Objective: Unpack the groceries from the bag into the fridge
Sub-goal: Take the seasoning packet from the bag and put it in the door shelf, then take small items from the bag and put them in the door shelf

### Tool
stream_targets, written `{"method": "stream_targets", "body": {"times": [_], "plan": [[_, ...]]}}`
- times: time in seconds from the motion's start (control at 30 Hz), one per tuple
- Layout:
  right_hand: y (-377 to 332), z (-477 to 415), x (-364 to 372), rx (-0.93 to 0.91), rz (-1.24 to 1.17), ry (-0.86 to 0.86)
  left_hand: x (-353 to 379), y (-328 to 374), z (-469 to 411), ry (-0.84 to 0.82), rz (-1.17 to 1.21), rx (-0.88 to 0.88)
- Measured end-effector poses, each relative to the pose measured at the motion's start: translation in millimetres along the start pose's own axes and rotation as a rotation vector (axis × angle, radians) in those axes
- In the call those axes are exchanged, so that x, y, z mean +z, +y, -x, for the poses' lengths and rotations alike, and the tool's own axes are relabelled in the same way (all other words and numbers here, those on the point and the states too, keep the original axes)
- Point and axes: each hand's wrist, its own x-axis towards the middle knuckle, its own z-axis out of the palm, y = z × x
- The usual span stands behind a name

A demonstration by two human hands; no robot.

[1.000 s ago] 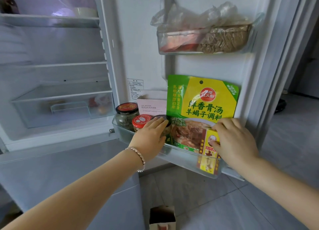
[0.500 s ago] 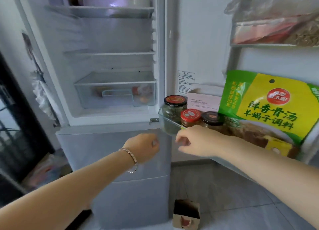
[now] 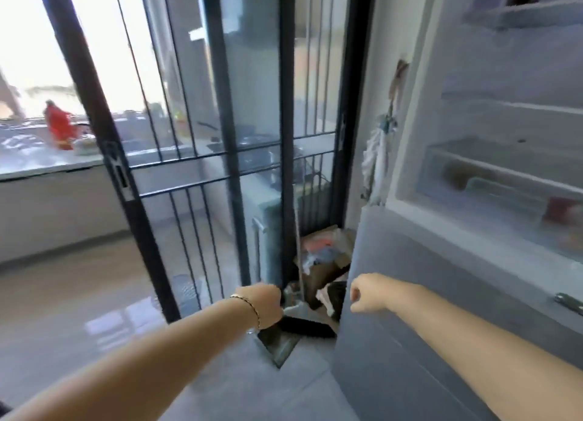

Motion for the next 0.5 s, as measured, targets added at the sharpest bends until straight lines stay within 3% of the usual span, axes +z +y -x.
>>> {"method": "stream_targets", "body": {"times": [0.23, 0.5], "plan": [[-192, -1, 31, -0.5, 0.318, -0.075, 70, -115, 175, 0.006, 0.198, -0.506], [-455, 132, 135, -1.066, 0.613, -0.056, 189, -204, 460, 0.05, 0.481, -1.107]]}}
